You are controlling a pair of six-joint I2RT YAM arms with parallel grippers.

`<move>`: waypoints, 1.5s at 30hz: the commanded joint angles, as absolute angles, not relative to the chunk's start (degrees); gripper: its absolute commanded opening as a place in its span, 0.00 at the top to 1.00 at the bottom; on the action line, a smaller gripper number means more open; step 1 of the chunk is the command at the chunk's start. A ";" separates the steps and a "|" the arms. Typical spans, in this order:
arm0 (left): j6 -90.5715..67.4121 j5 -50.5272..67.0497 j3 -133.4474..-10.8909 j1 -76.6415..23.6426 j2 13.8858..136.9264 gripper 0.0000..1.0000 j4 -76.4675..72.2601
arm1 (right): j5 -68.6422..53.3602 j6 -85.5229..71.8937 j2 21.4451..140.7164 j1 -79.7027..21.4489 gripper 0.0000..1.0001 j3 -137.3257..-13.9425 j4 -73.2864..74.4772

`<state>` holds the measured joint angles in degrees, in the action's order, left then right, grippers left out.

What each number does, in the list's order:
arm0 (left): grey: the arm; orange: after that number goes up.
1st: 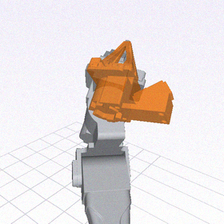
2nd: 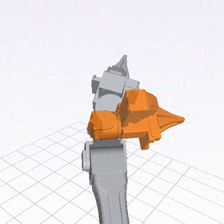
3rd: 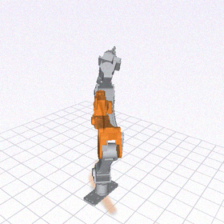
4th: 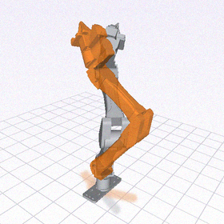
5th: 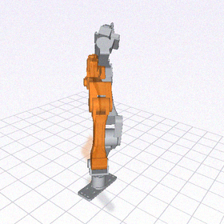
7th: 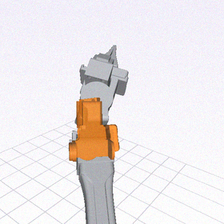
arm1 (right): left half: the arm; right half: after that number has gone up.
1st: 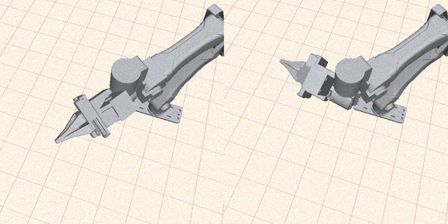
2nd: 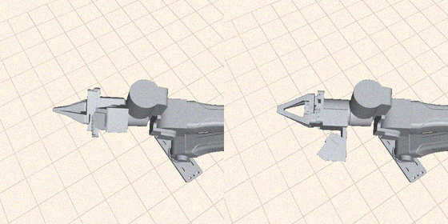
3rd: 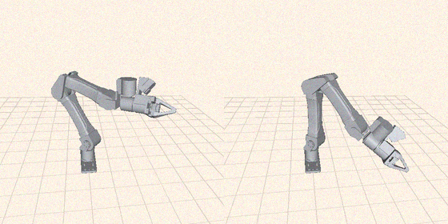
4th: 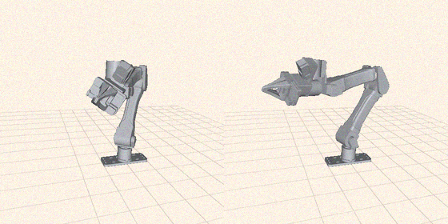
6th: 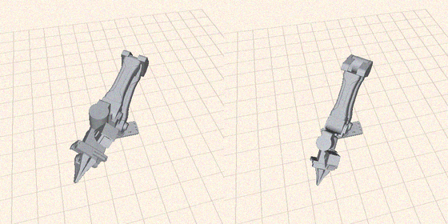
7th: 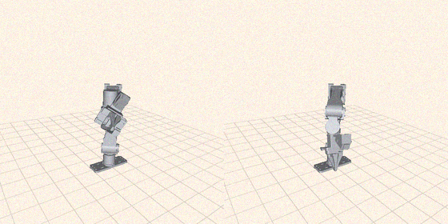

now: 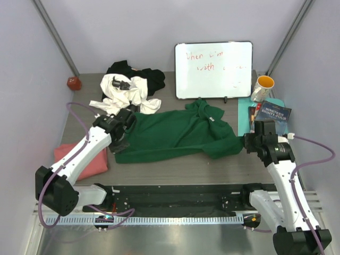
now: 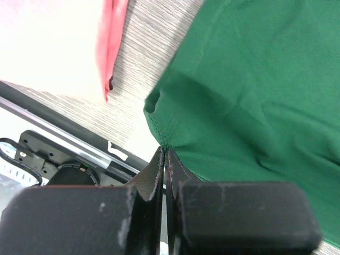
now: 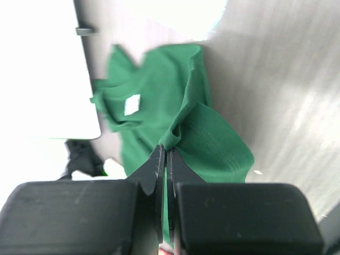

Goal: Fold and stack the t-shirts

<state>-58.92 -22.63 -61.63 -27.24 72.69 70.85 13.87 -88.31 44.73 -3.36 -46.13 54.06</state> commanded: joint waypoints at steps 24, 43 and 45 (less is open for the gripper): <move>-53.27 -27.50 -72.42 -26.89 70.05 1.00 76.99 | 15.46 -87.28 33.84 -3.25 0.99 -52.99 62.23; -43.95 -29.27 -105.87 -16.18 93.68 1.00 72.07 | 12.49 -68.83 62.47 -1.67 0.99 -66.79 33.32; -43.33 -29.62 -109.41 -14.68 96.58 1.00 72.68 | 11.87 -67.16 67.66 -0.80 0.99 -71.00 31.30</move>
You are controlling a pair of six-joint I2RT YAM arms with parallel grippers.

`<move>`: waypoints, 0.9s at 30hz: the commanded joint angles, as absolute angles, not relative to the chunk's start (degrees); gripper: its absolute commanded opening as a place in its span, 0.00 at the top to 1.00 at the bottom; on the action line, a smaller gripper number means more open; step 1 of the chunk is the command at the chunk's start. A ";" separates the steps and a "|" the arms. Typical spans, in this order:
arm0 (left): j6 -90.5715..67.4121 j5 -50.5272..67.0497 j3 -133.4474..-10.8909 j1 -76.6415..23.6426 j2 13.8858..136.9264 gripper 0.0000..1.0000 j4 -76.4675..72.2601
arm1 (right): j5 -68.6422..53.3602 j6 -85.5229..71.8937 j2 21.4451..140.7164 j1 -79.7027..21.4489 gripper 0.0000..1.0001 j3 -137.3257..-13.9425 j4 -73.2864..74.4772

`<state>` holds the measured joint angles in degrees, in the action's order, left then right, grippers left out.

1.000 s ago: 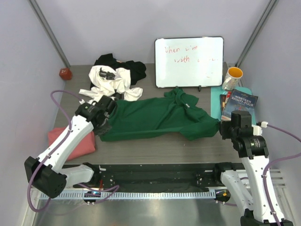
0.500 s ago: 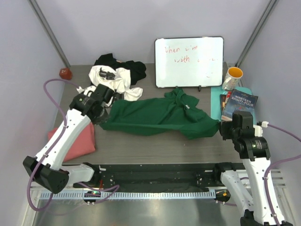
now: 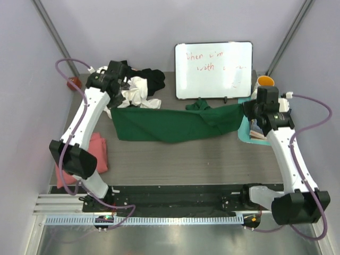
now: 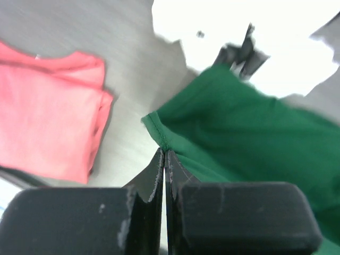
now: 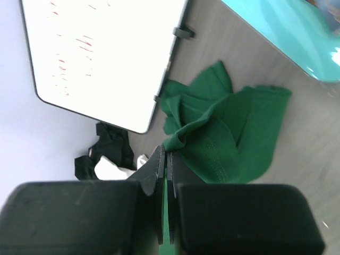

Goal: Fold and stack the t-shirts

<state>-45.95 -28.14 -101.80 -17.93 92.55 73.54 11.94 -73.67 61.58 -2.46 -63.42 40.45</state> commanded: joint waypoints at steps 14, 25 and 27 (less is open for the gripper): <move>-40.34 -22.77 -144.84 -6.16 115.22 1.00 74.71 | -1.75 -57.05 94.82 3.52 0.99 -107.46 25.93; -36.21 -23.20 -146.94 -5.45 109.51 1.00 69.53 | 3.24 -47.82 97.03 3.60 0.99 -126.64 33.40; -36.21 -22.59 -148.79 -5.27 110.12 1.00 68.48 | 2.55 -47.37 99.13 3.78 0.99 -131.20 34.89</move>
<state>-39.22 -19.64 -144.53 -6.63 113.58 72.60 -2.63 -51.77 100.22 2.37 -122.83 35.62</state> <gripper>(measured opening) 0.005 0.048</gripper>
